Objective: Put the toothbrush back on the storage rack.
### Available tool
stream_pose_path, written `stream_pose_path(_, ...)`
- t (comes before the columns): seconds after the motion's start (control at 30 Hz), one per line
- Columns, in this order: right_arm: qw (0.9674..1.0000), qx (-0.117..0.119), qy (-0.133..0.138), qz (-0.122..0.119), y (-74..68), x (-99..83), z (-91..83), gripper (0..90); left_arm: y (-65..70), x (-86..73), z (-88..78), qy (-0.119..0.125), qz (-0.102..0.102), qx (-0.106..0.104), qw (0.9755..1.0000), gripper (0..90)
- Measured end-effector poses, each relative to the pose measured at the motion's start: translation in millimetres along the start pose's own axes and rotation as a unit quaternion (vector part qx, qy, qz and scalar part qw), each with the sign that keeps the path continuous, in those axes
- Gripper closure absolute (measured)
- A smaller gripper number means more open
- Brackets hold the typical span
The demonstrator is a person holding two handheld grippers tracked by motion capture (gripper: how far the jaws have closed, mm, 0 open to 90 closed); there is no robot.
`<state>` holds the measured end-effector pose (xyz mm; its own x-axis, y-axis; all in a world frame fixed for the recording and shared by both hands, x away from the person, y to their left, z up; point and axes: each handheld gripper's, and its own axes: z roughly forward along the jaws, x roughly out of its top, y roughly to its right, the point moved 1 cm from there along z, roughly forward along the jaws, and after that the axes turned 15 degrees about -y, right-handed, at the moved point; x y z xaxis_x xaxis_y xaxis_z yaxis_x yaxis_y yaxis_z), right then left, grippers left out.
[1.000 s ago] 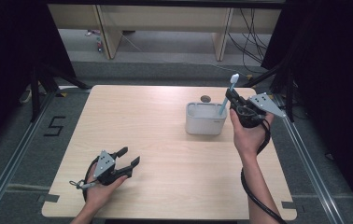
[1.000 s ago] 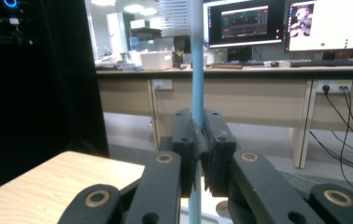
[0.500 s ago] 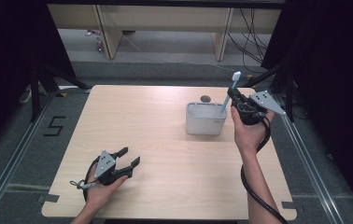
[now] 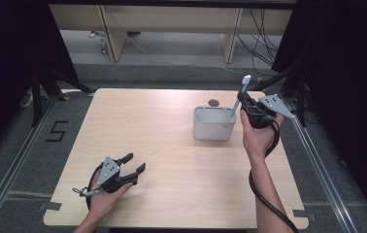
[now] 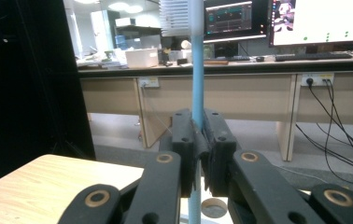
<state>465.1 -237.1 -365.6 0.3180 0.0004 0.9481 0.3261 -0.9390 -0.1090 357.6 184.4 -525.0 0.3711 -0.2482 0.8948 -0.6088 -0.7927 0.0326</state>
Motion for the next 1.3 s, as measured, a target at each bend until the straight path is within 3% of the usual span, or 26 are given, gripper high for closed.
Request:
stream_pose_path(0.03,0.9999,-0.006,-0.008,-0.005,2.9,-2.8,1.8,85.0,-0.3,-0.1,1.4,0.009,0.000,-0.005,1.0000,36.6)
stream_pose_path(0.27,0.9998,-0.015,-0.009,0.006,6.7,-7.8,6.9,85.0,-0.4,0.0,1.5,0.008,0.000,-0.006,1.0000,36.6)
stream_pose_path(0.8,0.9997,-0.017,-0.015,0.001,7.1,-14.7,16.2,84.9,-0.2,-0.1,1.4,0.008,0.000,-0.005,1.0000,36.8)
stream_pose_path(0.83,0.9996,-0.021,-0.020,0.000,7.0,-14.9,16.1,84.9,0.0,0.0,0.0,0.000,0.001,-0.001,1.0000,36.8)
stream_pose_path(0.93,0.9996,-0.018,-0.023,0.006,6.6,-17.4,17.4,84.9,-0.2,-0.1,1.4,0.009,0.001,-0.005,0.9999,36.8)
stream_pose_path(0.97,0.9996,-0.020,-0.022,-0.002,7.8,-17.9,18.2,84.9,-0.2,-0.1,1.4,0.009,0.000,-0.005,0.9999,36.8)
stream_pose_path(1.1,0.9993,-0.026,-0.025,-0.002,8.8,-19.4,18.8,84.9,0.1,0.1,0.2,-0.001,0.002,-0.001,1.0000,36.9)
stream_pose_path(1.2,0.9996,-0.016,-0.023,0.004,8.9,-20.9,19.5,84.9,0.4,0.2,0.3,-0.001,0.003,-0.001,1.0000,36.9)
stream_pose_path(1.3,0.9992,-0.022,-0.033,0.006,10.0,-23.5,19.2,84.9,0.5,0.2,0.4,-0.002,0.004,-0.001,1.0000,36.9)
